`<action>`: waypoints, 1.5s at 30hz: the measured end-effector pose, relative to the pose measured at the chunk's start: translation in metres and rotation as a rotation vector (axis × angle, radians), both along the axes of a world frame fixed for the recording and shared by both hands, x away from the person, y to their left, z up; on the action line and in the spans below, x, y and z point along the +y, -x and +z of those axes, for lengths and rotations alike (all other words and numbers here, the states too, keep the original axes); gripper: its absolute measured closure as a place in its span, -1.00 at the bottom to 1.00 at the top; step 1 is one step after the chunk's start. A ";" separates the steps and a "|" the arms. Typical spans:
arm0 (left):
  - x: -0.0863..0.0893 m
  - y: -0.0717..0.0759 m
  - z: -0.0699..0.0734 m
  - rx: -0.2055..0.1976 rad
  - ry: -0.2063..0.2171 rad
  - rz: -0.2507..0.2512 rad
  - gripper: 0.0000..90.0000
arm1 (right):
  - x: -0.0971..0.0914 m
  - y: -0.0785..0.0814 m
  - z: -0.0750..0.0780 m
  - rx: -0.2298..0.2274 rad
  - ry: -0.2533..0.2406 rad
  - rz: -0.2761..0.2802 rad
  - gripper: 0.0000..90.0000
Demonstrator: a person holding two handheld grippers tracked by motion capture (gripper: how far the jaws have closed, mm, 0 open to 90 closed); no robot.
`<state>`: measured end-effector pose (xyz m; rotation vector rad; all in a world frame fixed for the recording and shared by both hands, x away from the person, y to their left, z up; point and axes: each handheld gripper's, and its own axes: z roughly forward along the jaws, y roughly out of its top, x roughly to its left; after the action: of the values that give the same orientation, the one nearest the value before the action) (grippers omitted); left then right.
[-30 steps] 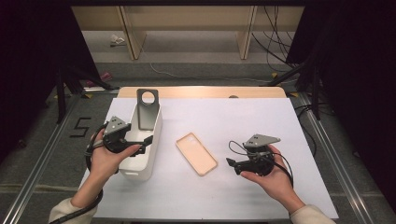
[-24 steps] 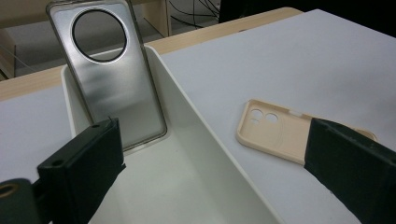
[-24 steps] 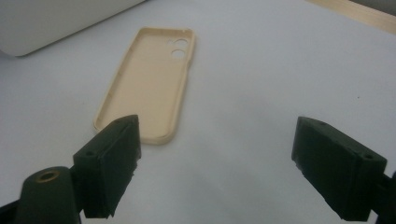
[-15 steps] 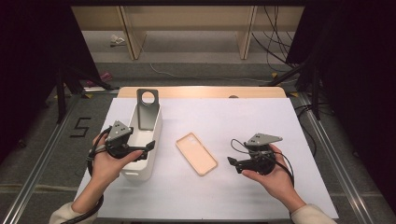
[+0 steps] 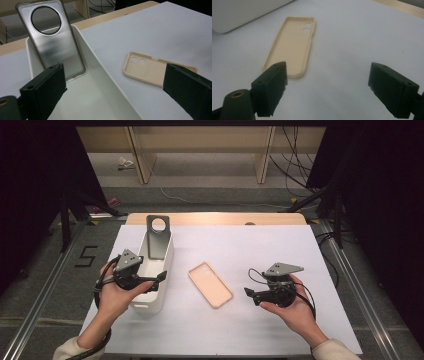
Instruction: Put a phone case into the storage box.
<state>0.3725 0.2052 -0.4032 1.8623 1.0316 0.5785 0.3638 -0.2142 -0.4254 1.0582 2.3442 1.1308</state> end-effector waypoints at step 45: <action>-0.175 0.003 -0.061 0.311 -0.167 -0.322 1.00 | -0.012 -0.002 0.003 -0.001 -0.033 -0.049 -0.63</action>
<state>0.3695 0.0305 -0.4643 2.2605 0.8695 0.1919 0.3659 -0.2266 -0.4220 1.1197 2.2937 1.1548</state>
